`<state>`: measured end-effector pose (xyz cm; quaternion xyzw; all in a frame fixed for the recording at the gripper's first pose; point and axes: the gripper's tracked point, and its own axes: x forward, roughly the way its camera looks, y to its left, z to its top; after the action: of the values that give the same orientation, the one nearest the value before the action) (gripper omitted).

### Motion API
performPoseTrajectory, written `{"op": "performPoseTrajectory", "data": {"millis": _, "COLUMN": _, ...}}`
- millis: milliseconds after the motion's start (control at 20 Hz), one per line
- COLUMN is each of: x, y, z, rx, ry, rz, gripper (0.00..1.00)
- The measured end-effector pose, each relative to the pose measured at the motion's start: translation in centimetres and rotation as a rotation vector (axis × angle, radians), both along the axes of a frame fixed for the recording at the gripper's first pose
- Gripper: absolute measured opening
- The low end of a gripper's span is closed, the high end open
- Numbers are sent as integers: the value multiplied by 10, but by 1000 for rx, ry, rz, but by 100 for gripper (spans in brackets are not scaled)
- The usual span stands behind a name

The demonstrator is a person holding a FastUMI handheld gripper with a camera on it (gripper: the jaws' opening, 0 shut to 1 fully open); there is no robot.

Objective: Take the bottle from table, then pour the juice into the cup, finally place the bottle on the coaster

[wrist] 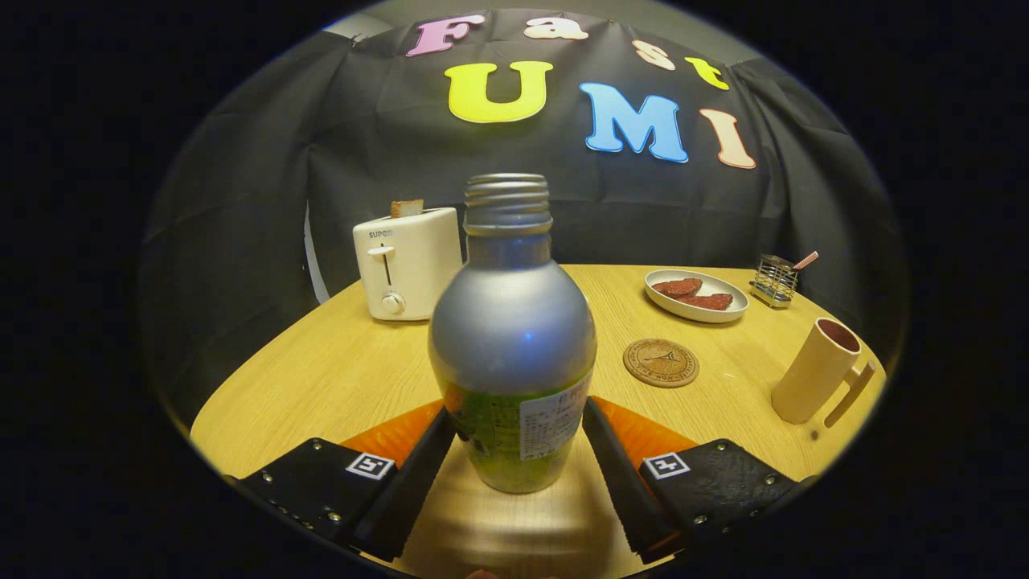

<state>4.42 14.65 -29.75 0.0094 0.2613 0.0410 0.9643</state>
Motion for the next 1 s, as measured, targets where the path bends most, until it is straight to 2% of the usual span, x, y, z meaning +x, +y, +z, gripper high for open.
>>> {"op": "performPoseTrajectory", "data": {"millis": 100, "x": -1, "y": 2, "z": -1, "rx": 14, "ry": 3, "rz": 6, "gripper": 95}}
{"op": "performPoseTrajectory", "data": {"millis": 200, "x": 0, "y": 4, "z": -1, "rx": 15, "ry": 4, "rz": 15, "gripper": 81}}
{"op": "performPoseTrajectory", "data": {"millis": 600, "x": 2, "y": -3, "z": 14, "rx": 78, "ry": 24, "rz": 8, "gripper": 75}}
{"op": "performPoseTrajectory", "data": {"millis": 1000, "x": 14, "y": -38, "z": 61, "rx": 242, "ry": -43, "rz": -81, "gripper": 75}}
